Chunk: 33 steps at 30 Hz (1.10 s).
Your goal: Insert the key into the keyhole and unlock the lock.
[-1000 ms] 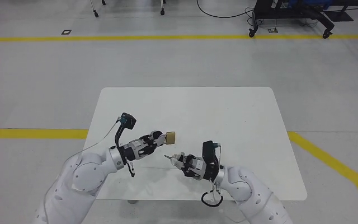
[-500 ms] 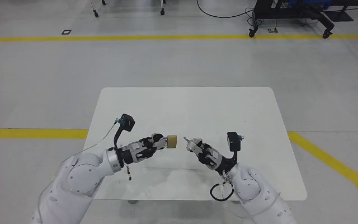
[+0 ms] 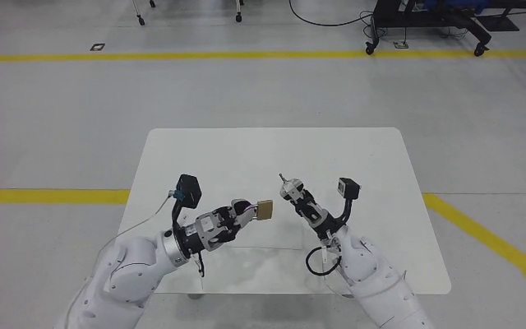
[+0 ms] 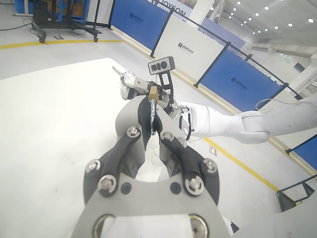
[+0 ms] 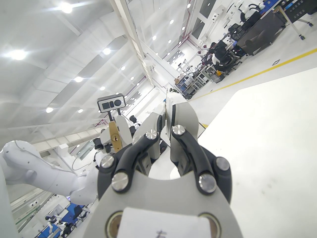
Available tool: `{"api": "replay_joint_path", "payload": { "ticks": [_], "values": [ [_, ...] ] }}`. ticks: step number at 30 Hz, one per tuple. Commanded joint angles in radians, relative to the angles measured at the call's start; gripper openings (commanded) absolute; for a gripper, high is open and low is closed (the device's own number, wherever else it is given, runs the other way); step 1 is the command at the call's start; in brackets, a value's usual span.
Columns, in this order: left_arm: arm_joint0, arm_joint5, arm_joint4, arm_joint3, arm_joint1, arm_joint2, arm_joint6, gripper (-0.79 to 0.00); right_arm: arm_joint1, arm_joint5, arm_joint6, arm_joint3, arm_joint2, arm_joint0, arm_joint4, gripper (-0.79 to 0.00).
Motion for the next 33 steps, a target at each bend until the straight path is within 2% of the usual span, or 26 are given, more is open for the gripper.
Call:
{"api": "replay_joint_path", "payload": {
  "ticks": [1, 11, 25, 33],
  "values": [
    [-0.011, 0.013, 0.020, 0.015, -0.004, 0.018, 0.006, -0.785, -0.004, 0.010, -0.015, 0.000, 0.002, -0.002, -0.009, -0.785],
    [-0.063, 0.103, 0.118, 0.065, -0.023, 0.087, 0.036, -0.785, -0.021, 0.000, -0.008, -0.010, -0.016, -0.011, -0.031, -0.785],
    [-0.056, 0.217, 0.287, 0.054, -0.036, 0.119, 0.089, -0.785, -0.024, -0.045, 0.078, -0.035, 0.004, -0.043, 0.021, -0.785],
    [-0.056, 0.250, 0.300, 0.078, -0.045, 0.126, 0.122, -0.785, -0.026, -0.071, 0.136, -0.066, -0.001, -0.061, 0.016, -0.785]
  ]
}}
